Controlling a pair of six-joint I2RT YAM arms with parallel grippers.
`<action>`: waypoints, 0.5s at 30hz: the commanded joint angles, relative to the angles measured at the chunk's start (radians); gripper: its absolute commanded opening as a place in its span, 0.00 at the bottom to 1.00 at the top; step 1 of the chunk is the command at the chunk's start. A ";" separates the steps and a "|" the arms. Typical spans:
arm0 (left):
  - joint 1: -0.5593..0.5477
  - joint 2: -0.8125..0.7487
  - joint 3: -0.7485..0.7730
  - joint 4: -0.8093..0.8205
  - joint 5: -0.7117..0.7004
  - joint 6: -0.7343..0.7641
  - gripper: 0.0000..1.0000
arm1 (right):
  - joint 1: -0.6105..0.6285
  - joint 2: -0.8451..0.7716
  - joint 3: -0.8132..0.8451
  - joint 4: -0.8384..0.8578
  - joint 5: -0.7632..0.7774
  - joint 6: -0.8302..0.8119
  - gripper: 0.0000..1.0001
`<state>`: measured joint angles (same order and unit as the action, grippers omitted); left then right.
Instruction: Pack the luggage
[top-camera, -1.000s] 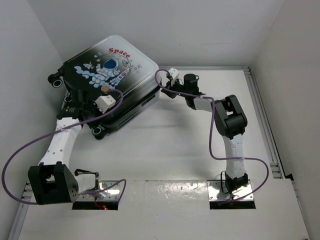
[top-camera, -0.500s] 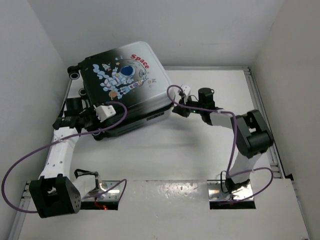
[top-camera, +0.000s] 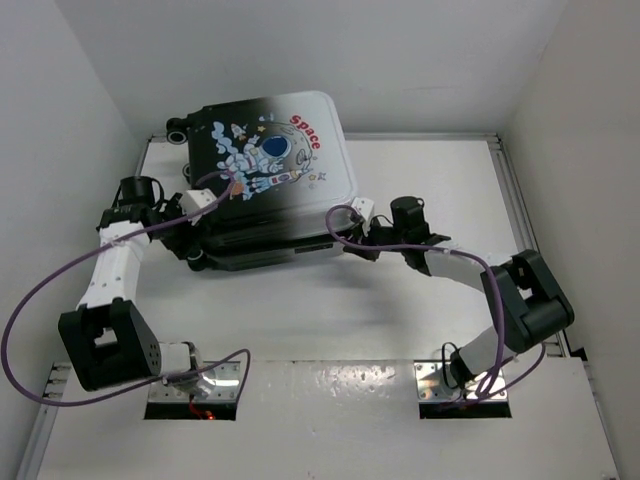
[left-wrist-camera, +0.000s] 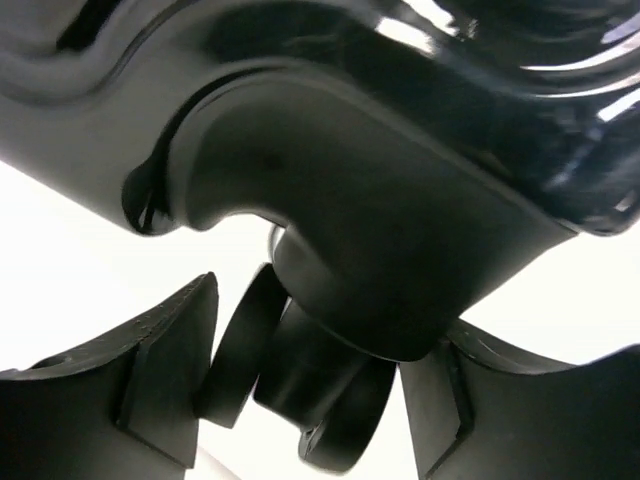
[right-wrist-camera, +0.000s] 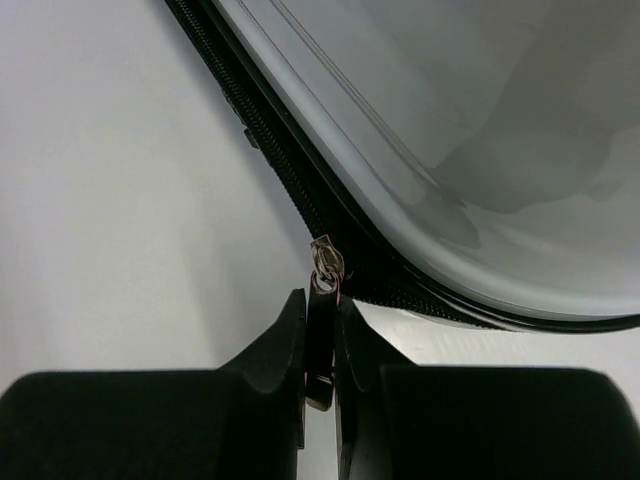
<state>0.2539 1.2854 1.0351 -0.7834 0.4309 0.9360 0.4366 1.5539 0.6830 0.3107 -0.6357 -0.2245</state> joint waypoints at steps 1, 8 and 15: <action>0.053 0.098 0.051 0.334 -0.156 -0.485 0.56 | 0.013 -0.075 0.015 -0.091 -0.157 -0.033 0.00; 0.053 0.161 0.051 0.415 -0.262 -0.535 0.51 | -0.202 -0.022 0.082 -0.142 -0.036 -0.065 0.00; 0.042 0.296 0.138 0.441 -0.495 -0.569 0.26 | -0.381 0.178 0.277 -0.078 0.100 -0.133 0.00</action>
<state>0.2417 1.5024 1.1126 -0.6228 0.4385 0.4889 0.1677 1.6775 0.8474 0.1921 -0.6823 -0.2951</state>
